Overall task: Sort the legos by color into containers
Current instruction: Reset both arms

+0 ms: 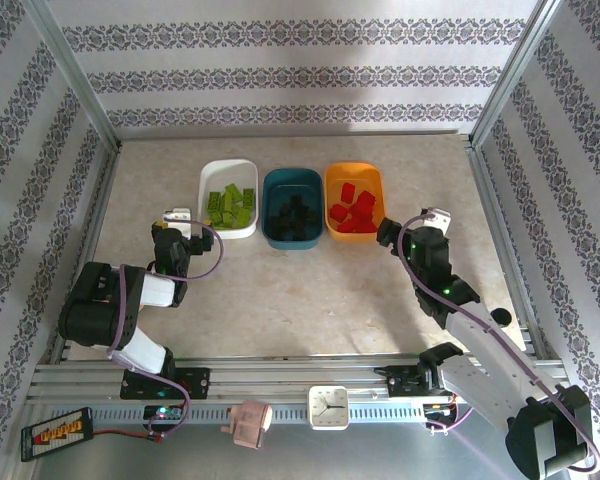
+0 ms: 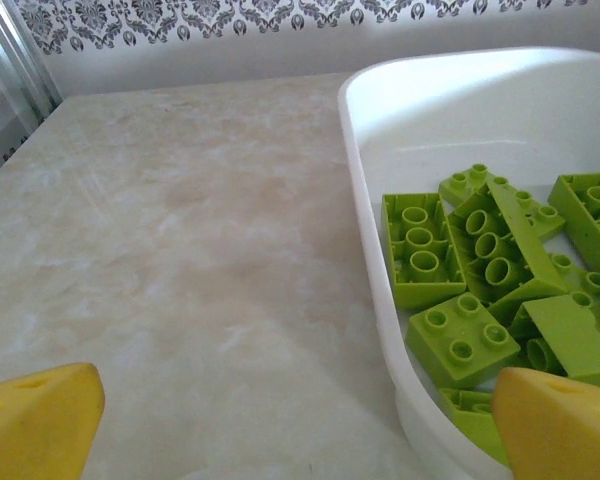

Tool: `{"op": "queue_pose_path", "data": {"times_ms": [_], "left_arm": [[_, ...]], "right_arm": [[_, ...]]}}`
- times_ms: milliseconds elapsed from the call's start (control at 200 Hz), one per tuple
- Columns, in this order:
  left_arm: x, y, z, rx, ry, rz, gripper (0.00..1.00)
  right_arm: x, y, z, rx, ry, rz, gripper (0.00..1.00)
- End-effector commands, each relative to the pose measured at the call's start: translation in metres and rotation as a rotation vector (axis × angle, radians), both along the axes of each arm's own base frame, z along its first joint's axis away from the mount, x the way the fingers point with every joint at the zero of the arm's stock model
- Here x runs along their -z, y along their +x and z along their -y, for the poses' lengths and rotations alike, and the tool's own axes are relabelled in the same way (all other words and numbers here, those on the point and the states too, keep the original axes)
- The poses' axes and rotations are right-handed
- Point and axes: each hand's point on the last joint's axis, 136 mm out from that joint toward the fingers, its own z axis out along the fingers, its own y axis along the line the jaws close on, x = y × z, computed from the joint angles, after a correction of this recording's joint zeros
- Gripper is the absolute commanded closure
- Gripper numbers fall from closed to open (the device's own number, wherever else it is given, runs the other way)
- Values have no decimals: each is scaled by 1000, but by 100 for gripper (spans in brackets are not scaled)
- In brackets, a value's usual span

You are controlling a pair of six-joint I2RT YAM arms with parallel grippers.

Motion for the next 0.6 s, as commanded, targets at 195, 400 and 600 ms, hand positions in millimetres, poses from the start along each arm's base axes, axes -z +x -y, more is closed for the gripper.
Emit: {"op": "queue_pose_path", "data": {"times_ms": [195, 400, 600], "left_arm": [[0, 0, -23, -121, -39, 18, 1], [1, 4, -18, -88, -34, 6, 1], [1, 4, -18, -86, -32, 8, 1]], "right_arm": [[-16, 21, 25, -3, -329, 149, 2], [31, 43, 54, 22, -343, 107, 2], [57, 69, 49, -67, -336, 76, 2]]}}
